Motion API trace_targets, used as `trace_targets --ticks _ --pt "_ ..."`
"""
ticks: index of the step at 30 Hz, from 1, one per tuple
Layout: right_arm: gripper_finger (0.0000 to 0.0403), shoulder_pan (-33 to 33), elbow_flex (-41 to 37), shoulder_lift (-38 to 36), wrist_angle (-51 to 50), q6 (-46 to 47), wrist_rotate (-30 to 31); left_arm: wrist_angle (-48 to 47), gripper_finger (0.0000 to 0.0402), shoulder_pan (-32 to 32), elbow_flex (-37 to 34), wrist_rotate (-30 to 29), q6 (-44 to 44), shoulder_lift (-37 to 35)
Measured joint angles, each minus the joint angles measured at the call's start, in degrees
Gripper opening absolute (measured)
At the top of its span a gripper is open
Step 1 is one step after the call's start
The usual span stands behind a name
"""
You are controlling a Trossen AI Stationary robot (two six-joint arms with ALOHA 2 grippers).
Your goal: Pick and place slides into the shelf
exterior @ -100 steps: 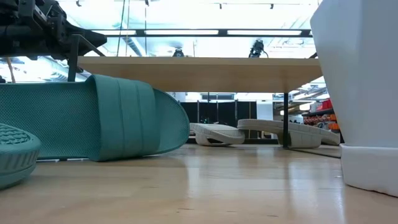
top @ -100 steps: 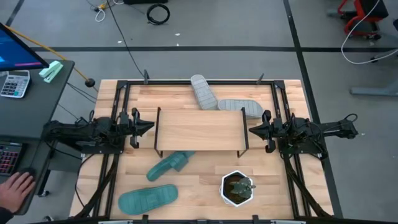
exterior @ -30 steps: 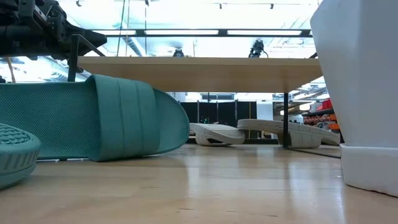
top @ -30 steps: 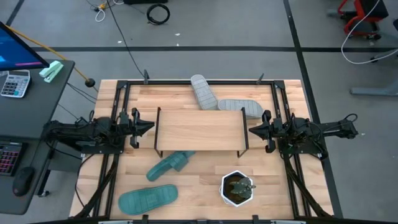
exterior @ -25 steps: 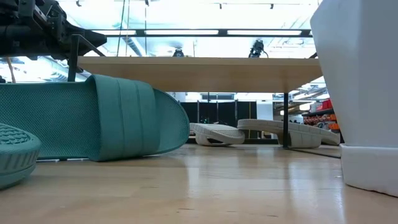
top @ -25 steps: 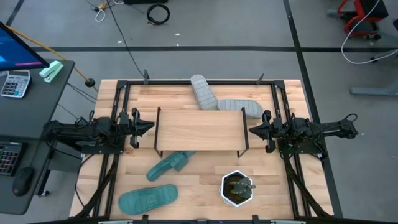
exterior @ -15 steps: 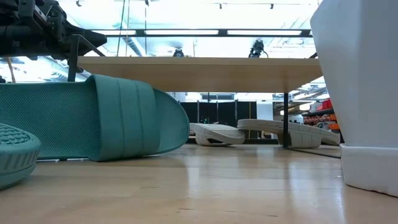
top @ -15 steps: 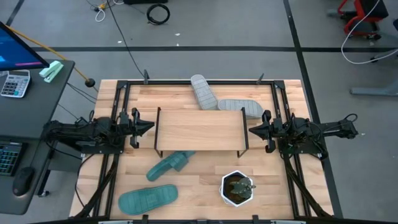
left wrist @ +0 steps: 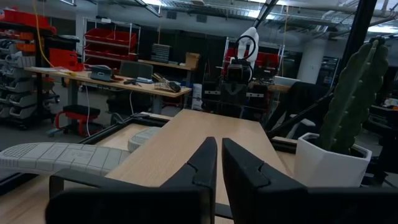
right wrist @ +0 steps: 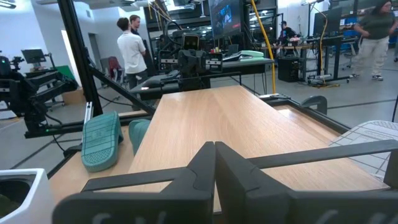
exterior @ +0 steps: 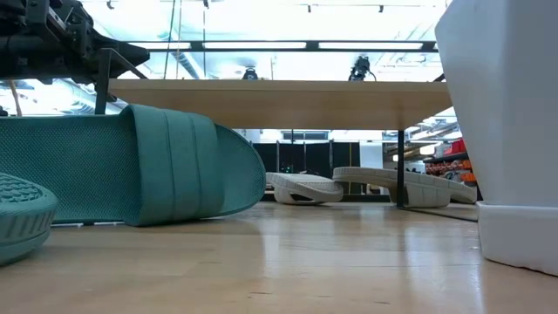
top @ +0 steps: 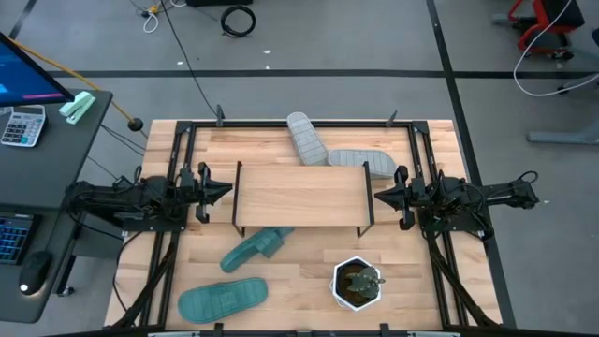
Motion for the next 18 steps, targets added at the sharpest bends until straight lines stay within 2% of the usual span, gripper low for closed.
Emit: trace_targets --ticks 9,18 --pt "0.0018 0.0 0.0 0.0 0.0 0.0 0.0 0.0 0.0040 0.0 0.0 0.0 0.0 0.0" --pt "0.0018 0.0 0.0 0.0 0.0 0.0 0.0 0.0 0.0030 0.0 0.0 0.0 0.0 0.0"
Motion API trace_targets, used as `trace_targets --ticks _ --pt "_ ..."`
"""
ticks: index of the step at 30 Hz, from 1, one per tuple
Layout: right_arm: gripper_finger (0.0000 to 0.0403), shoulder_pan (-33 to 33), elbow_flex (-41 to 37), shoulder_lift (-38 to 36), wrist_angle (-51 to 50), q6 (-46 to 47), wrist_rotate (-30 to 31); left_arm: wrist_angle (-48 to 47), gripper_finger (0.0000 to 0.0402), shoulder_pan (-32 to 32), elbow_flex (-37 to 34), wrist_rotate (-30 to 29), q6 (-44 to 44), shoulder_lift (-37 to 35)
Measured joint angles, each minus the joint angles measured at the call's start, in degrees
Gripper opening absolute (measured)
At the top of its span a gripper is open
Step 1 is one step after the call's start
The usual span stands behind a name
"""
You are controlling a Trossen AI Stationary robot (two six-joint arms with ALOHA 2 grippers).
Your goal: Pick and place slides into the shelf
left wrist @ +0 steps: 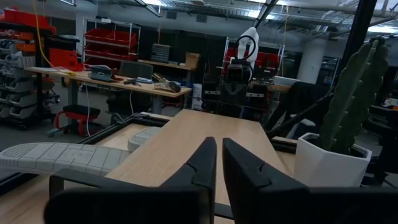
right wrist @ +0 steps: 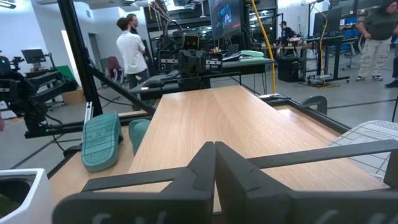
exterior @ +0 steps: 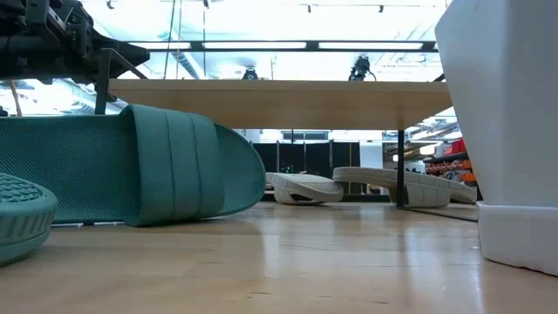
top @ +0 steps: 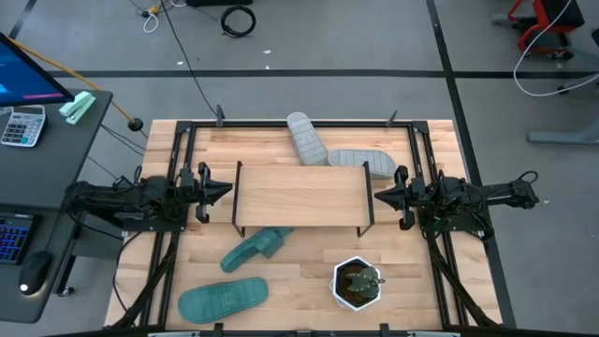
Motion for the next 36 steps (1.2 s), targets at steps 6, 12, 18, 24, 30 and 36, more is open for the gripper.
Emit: trace_targets --ticks 6,12,18,24,30,36 --pt "0.0018 0.0 0.0 0.0 0.0 0.0 0.0 0.0 0.0032 0.0 0.0 0.0 0.0 0.0" --pt "0.0018 0.0 0.0 0.0 0.0 0.0 0.0 0.0 0.0040 0.0 0.0 0.0 0.0 0.0" --pt "0.0018 0.0 0.0 0.0 0.0 0.0 0.0 0.0 0.0035 0.0 0.0 0.0 0.0 0.0" --pt "0.0018 0.0 0.0 0.0 0.0 0.0 0.0 0.1 0.0028 0.0 0.0 0.0 -0.1 0.0" --pt "0.0018 0.0 0.0 0.0 0.1 0.1 0.0 0.3 0.0035 0.0 0.0 0.0 0.4 0.0" --pt "0.0018 0.0 0.0 0.0 1.0 2.6 0.0 0.7 0.0040 0.0 0.0 0.0 0.0 0.0"
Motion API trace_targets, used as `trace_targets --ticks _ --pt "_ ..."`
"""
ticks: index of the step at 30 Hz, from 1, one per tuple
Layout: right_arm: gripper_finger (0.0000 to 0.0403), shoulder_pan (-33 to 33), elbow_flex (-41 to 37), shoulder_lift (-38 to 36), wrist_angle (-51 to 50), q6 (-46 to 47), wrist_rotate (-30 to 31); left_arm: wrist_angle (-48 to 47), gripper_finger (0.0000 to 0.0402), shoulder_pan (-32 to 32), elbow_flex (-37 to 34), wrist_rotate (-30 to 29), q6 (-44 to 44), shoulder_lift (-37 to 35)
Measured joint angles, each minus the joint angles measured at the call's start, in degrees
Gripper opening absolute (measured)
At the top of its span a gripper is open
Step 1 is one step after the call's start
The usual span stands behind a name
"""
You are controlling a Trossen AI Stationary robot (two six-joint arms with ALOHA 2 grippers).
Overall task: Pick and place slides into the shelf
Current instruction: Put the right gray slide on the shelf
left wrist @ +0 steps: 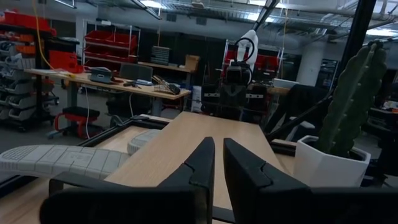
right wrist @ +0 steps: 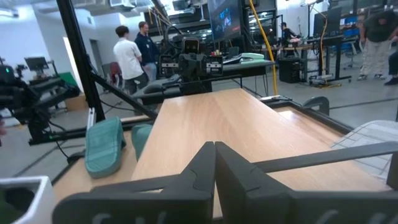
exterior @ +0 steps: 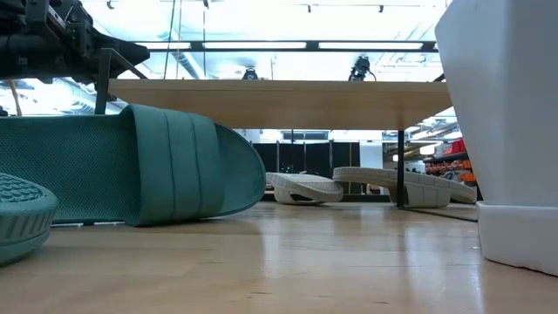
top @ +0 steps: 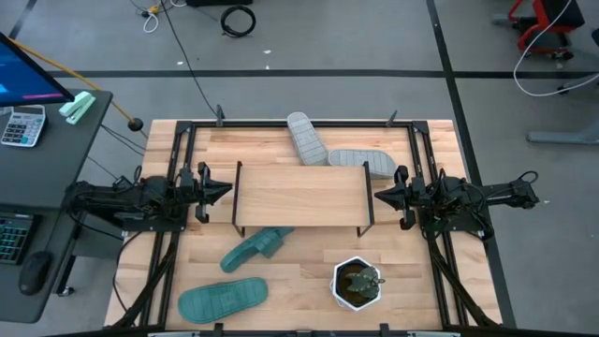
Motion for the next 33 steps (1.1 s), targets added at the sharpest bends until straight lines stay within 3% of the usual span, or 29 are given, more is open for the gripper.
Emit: trace_targets --ticks 9,19,27,33 --pt "0.0018 0.0 0.0 0.0 0.0 2.0 0.0 0.1 0.0028 0.0 0.0 0.0 0.5 0.0" --pt "0.0018 0.0 0.0 0.0 0.0 21.2 2.8 0.1 0.0037 0.0 0.0 -1.4 5.7 0.0" --pt "0.0018 0.0 0.0 0.1 0.0 30.9 4.3 0.8 0.0024 0.1 0.0 -5.8 -14.6 0.0" --pt "0.0018 -0.1 0.0 0.1 4.9 39.4 10.6 3.3 0.0016 0.1 0.0 -8.8 -16.5 0.0"
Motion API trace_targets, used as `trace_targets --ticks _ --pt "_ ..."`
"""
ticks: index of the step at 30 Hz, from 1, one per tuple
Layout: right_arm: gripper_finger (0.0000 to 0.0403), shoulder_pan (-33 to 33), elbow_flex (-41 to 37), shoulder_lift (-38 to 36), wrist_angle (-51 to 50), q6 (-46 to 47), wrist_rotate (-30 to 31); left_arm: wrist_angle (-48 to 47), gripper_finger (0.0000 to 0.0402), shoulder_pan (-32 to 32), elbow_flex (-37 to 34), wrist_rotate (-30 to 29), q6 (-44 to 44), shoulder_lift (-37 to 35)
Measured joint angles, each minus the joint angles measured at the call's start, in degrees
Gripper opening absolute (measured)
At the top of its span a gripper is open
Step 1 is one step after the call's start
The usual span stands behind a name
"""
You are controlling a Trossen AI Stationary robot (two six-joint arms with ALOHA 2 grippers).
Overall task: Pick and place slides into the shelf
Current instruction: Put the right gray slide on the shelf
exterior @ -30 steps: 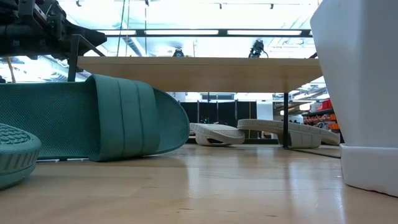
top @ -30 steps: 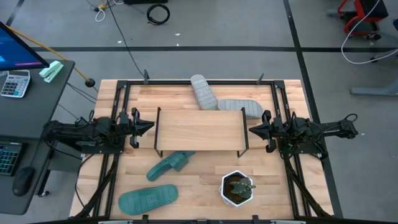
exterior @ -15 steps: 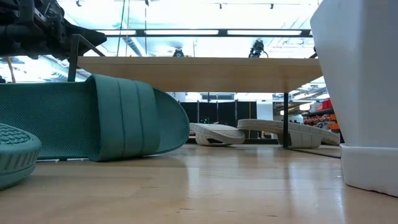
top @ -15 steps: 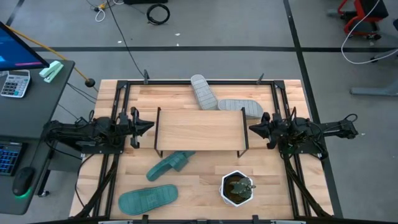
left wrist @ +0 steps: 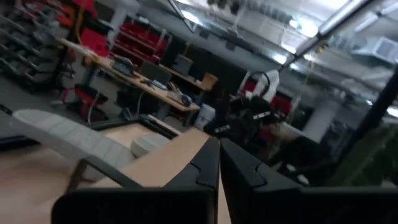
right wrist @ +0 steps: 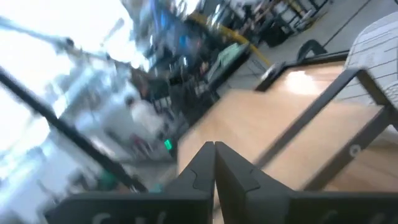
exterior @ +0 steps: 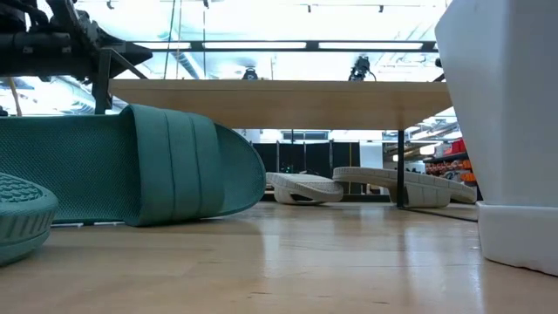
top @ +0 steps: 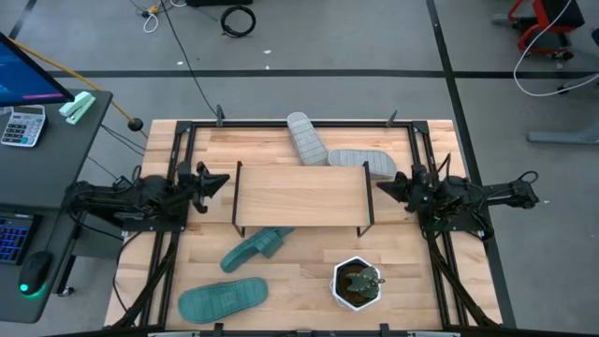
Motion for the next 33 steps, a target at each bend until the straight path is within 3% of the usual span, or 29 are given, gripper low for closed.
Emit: trace_targets --ticks 3,10,20,26,33 --pt "0.0018 -0.5 0.0 0.0 2.6 3.5 6.1 4.1 0.0019 0.0 0.0 -2.0 -0.1 0.0" --pt "0.0020 -3.3 0.1 0.0 7.0 3.6 7.5 8.6 0.0035 0.0 2.0 -10.6 -2.5 0.1" --pt "0.0045 -11.7 10.0 3.3 7.1 -9.1 8.6 8.9 0.0065 0.0 12.2 -15.7 6.5 4.4" --pt "0.0048 -17.4 21.0 10.7 -7.2 -14.6 4.1 7.8 0.0076 0.0 18.4 -14.5 6.7 14.5" --pt "0.0048 -23.1 36.9 23.5 -28.9 -19.7 2.4 -7.4 0.0076 0.0 27.1 -11.6 2.4 25.0"
